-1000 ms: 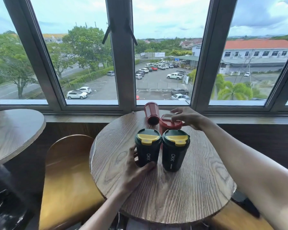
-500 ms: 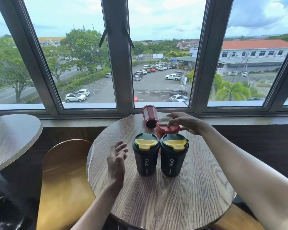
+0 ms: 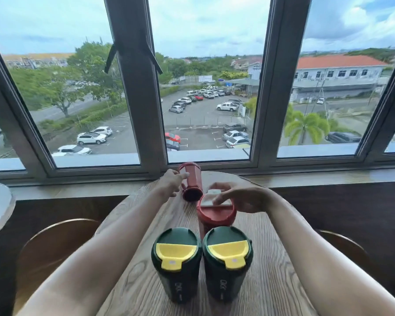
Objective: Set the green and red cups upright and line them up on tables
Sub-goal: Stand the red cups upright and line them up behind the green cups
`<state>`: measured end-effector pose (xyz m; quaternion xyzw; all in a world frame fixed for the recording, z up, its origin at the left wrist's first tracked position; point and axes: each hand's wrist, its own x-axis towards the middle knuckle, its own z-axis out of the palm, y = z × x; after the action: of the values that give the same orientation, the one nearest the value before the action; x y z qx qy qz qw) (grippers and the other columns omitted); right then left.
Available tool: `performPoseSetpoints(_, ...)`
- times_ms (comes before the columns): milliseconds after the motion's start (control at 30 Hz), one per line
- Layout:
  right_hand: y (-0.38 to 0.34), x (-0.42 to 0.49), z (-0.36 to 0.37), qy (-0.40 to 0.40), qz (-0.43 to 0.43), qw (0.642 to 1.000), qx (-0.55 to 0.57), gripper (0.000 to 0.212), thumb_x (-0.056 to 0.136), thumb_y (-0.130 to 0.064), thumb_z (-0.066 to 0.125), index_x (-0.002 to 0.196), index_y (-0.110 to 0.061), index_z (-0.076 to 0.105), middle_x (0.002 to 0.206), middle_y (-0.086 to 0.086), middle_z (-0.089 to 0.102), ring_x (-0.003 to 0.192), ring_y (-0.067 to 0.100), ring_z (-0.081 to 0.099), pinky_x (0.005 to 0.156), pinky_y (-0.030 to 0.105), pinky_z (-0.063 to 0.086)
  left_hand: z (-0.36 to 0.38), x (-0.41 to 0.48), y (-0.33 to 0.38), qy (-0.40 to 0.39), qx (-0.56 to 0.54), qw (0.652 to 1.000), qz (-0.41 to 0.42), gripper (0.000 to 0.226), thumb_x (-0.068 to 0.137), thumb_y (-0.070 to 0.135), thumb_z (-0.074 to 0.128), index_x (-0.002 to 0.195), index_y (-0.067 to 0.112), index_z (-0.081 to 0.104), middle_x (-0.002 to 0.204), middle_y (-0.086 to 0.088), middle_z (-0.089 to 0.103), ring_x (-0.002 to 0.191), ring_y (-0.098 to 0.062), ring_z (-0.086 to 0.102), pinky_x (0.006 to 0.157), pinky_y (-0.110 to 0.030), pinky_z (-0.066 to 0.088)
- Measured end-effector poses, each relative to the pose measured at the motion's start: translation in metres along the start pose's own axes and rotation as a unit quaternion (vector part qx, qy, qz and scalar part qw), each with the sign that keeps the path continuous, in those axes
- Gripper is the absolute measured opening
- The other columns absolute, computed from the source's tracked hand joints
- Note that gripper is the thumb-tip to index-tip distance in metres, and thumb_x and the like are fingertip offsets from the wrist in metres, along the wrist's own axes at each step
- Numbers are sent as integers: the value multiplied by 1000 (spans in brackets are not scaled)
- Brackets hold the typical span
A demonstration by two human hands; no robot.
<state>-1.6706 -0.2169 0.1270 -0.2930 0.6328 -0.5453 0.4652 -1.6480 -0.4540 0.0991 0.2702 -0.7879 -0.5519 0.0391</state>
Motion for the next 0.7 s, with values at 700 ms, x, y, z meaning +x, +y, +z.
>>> performPoseSetpoints(700, 17, -7, 12, 68, -81, 994, 18, 37, 75, -10, 70, 111, -11, 62, 95, 5, 64, 83, 15, 61, 69, 21, 47, 3, -40, -54, -33, -60, 988, 137, 70, 63, 12, 90, 120, 17, 49, 105, 3, 65, 92, -9, 65, 78, -27, 54)
